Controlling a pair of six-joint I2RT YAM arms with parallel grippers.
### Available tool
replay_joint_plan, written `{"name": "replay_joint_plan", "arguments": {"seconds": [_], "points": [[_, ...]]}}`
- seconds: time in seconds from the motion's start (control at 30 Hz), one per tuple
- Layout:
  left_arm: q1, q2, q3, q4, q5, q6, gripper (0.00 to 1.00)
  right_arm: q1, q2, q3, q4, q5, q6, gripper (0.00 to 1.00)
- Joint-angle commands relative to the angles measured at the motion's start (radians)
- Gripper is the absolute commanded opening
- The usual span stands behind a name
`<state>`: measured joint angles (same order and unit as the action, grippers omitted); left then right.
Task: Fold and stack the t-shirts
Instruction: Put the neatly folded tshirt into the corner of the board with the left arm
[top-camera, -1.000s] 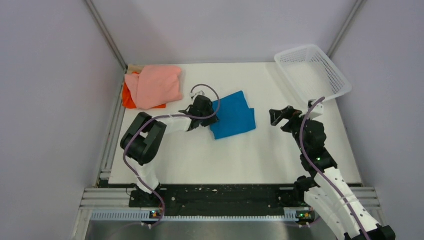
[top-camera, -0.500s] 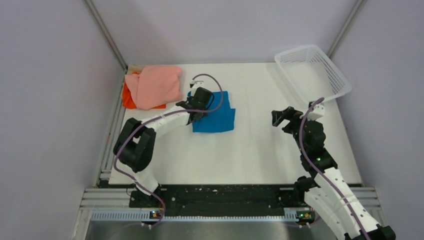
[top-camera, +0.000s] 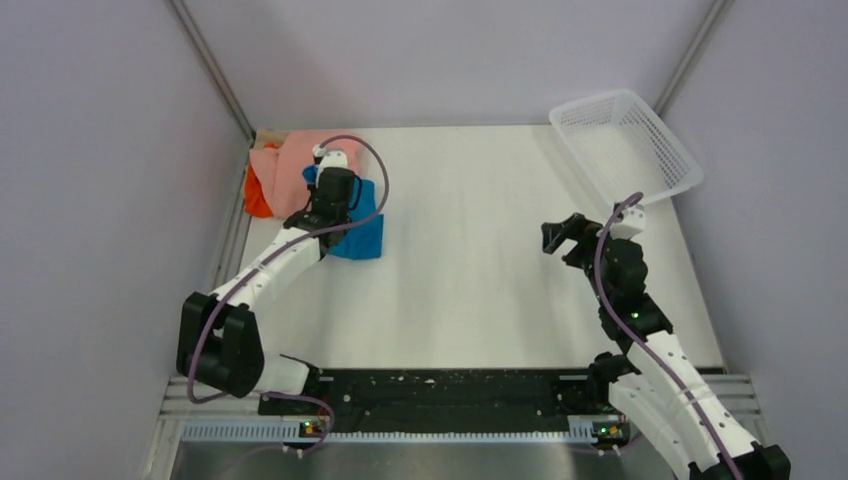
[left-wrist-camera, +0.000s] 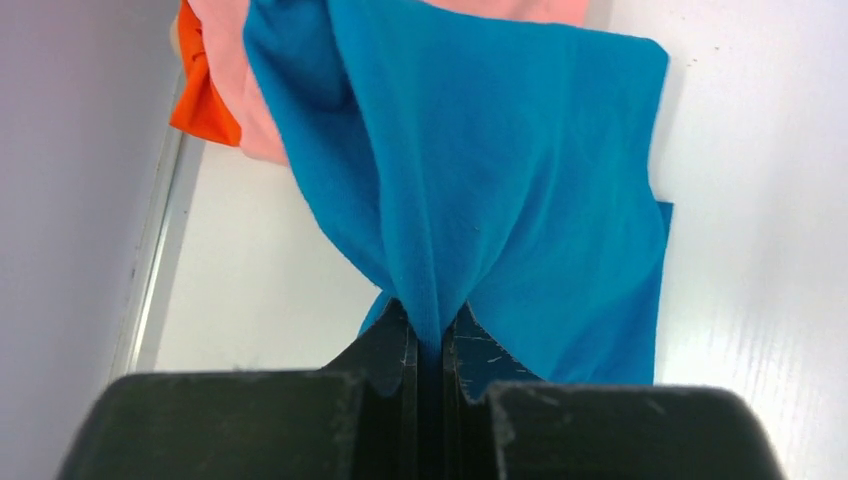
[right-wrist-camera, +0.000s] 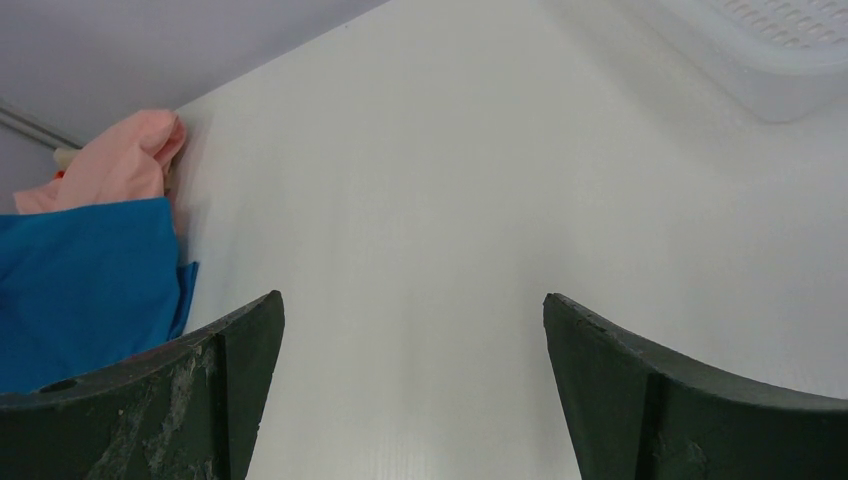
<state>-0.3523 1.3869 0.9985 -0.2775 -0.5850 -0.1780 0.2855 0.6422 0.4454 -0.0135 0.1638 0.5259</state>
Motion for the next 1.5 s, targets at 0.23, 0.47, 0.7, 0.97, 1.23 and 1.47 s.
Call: {"name": "replay_joint_plan", "arguments": {"seconds": [0.23,0.47,0.7,0.97,1.23,1.47], "points": [[0.052,0.094,0.18,0.05,-0.001,0.162,0.0,0.008,-0.031,0.014,0.02,0.024,-0.012,0.99],[0.052,0.134,0.298,0.084,0.066,0.17,0.0,0.009,-0.03,0.015,0.019,0.035,-0.019,0.99],[0.071,0.207,0.441,0.05,-0.085,0.289,0.0,0.008,-0.032,0.018,0.017,0.058,-0.026,0.99],[0.191,0.18,0.463,0.065,0.038,0.303,0.0,0.008,-0.019,0.022,0.017,0.068,-0.028,0.99],[0.258,0.311,0.502,0.08,-0.024,0.294,0.0,0.009,-0.006,0.025,0.017,0.073,-0.028,0.99],[0.301,0.434,0.532,0.09,-0.171,0.212,0.0,0.009,0.008,0.03,0.017,0.081,-0.027,0.99]]}}
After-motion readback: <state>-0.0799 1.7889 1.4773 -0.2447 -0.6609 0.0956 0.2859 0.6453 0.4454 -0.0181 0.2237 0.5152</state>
